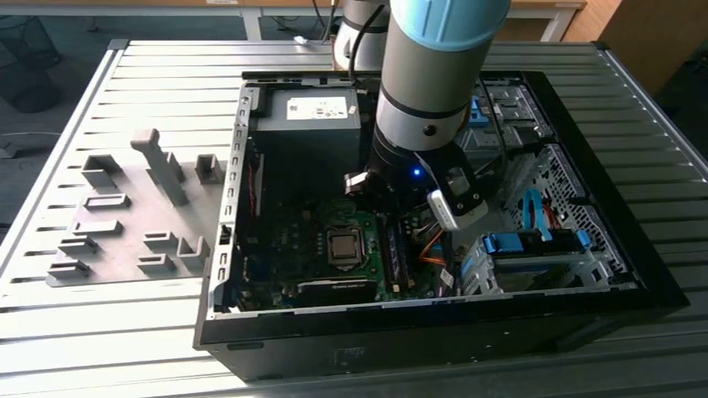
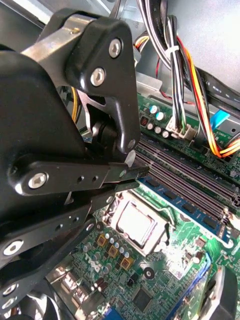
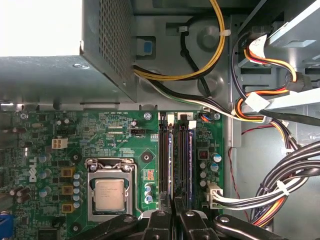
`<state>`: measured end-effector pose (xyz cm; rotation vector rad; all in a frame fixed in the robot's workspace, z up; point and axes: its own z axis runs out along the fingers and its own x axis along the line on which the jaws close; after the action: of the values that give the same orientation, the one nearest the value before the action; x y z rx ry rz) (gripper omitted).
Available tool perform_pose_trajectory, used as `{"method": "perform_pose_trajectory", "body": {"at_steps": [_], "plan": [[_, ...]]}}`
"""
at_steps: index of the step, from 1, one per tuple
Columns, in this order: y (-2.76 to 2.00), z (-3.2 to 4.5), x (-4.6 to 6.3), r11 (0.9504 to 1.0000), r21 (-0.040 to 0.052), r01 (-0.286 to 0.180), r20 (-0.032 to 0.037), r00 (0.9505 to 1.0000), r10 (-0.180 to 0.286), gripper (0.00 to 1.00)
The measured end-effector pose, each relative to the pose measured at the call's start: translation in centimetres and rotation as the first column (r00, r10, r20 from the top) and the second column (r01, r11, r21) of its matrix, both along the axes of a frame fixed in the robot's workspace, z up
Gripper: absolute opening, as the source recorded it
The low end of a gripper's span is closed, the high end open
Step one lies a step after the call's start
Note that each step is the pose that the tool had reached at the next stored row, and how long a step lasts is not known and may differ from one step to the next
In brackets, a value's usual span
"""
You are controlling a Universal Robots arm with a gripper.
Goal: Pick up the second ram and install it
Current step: 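Insert the second ram into the second slot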
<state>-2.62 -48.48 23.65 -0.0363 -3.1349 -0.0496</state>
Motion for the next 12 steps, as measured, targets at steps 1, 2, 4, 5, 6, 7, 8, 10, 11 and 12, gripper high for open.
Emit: {"method": "perform_pose_trajectory", "body": {"at_steps": [1, 2, 4, 5, 6, 7, 8, 10, 11, 12], "plan": [[0.0, -0.02, 0.0, 1.0, 0.0001, 0.0, 0.0, 1.0, 0.0, 0.14], [0.0, -0.06, 0.0, 1.0, 0.0006, 0.0, 0.0001, 1.0, 0.0, 0.14], [0.01, -0.15, 0.02, 1.0, 0.0011, 0.0, 0.0001, 1.0, 0.0, 0.14], [0.01, -0.2, 0.03, 1.0, 0.0012, 0.0, -0.0001, 1.0, 0.0, 0.14], [0.01, -0.27, 0.06, 1.0, 0.0012, 0.0, -0.0008, 1.0, 0.0, 0.14], [0.01, -0.35, 0.09, 1.0, 0.0014, 0.0, -0.0017, 1.0, 0.0, 0.14], [0.01, -0.44, 0.1, 1.0, 0.0017, 0.0, -0.0025, 1.0, 0.0, 0.14], [0.01, -0.61, 0.12, 1.0, 0.0025, 0.0, -0.0036, 1.0, 0.0, 0.14], [0.01, -0.61, 0.12, 1.0, 0.0029, 0.0, -0.0037, 1.0, 0.0, 0.14], [0.01, -0.61, 0.12, 1.0, 0.0028, 0.0, -0.0038, 1.0, 0.0, 0.14]]}}
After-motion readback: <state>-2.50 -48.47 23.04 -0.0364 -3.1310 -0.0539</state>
